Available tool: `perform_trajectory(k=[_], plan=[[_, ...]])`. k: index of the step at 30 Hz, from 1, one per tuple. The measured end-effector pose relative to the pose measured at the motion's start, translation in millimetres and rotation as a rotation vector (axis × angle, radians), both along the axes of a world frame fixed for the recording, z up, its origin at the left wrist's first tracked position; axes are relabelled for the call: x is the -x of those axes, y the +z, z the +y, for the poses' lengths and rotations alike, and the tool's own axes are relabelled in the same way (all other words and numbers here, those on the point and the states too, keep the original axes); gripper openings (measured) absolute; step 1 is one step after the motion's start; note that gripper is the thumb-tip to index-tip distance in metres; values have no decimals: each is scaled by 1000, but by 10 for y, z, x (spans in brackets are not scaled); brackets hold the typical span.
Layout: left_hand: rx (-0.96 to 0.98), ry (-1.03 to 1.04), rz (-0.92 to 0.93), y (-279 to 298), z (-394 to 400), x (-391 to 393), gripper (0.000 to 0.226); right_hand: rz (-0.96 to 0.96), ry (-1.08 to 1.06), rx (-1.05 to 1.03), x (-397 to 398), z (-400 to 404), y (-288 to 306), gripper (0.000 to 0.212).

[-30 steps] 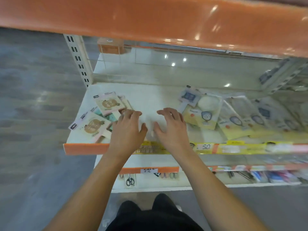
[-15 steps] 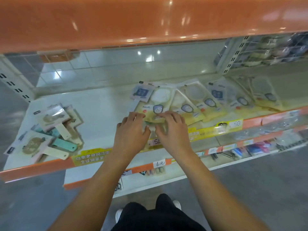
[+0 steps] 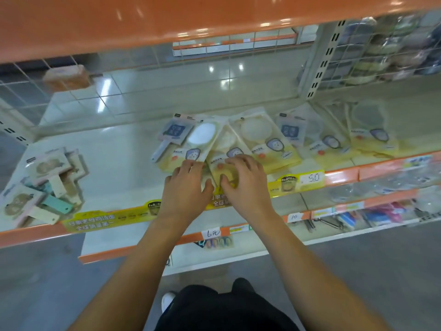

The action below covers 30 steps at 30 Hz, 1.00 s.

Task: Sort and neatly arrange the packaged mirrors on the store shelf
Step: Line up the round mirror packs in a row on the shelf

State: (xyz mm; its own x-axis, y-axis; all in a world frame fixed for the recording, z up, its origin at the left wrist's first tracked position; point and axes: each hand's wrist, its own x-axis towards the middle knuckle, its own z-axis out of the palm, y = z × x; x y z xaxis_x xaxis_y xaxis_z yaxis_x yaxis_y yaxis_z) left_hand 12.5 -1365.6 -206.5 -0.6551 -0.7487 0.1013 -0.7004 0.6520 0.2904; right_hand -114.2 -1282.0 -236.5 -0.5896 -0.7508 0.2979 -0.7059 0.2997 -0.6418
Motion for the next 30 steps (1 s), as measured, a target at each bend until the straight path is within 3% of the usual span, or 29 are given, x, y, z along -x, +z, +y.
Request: perform_trajectory(k=[14, 22, 30], plan=[[12, 82, 32, 38, -257, -149, 38, 24, 76, -15, -38, -353, 98, 47], [-24, 90, 104, -12, -709, -441, 34, 62, 69, -73, -302, -794, 129, 40], [-58, 91, 112, -40, -1124, -757, 37, 67, 94, -274, -505, -1443, 272, 52]])
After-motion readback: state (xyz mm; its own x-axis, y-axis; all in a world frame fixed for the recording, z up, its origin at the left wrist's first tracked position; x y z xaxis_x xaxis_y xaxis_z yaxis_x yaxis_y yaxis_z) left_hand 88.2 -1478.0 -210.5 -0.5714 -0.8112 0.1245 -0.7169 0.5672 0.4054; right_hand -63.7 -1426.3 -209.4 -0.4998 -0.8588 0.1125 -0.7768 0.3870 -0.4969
